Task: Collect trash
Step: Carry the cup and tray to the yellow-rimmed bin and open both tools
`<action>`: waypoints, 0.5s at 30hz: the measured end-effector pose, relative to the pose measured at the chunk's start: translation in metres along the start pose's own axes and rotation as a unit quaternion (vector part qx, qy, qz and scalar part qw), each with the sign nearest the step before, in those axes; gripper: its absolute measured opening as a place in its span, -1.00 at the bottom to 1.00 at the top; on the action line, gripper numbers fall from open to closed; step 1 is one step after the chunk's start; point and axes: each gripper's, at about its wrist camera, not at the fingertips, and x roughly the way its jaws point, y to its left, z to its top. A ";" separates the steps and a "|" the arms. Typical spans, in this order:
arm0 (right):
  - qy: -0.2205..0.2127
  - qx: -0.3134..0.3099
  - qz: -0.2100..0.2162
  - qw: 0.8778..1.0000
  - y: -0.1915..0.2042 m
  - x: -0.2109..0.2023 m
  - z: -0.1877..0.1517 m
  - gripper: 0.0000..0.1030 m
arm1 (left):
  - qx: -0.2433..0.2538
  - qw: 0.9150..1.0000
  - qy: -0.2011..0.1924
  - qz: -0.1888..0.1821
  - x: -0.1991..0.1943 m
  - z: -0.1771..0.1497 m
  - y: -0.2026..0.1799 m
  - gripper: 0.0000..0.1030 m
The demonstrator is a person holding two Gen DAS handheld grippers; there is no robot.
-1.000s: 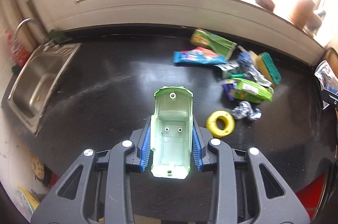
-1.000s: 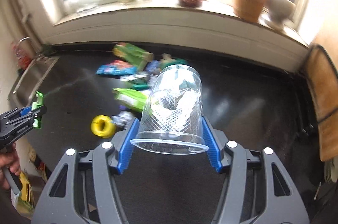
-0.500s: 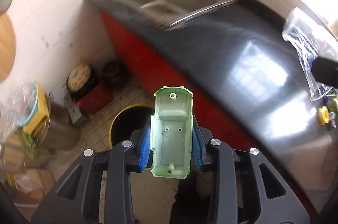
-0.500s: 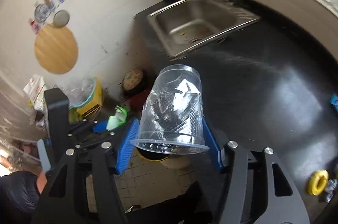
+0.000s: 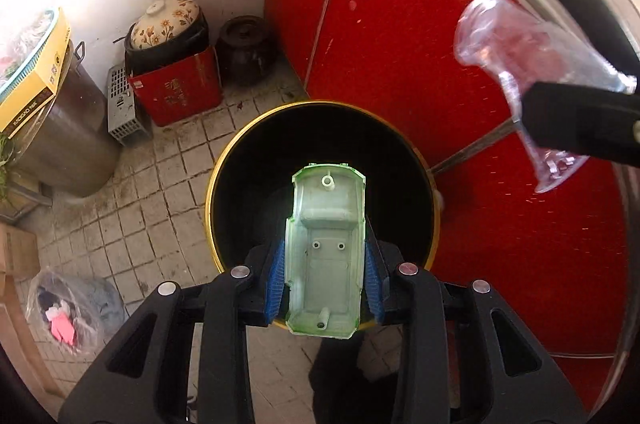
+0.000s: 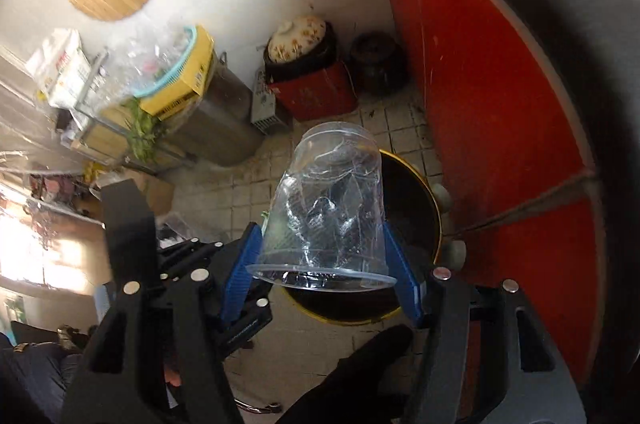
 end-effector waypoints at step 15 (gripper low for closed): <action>-0.084 0.017 -0.039 0.996 0.020 -0.199 -0.027 0.87 | 0.075 0.996 -0.026 0.047 -0.108 0.032 -0.026 0.76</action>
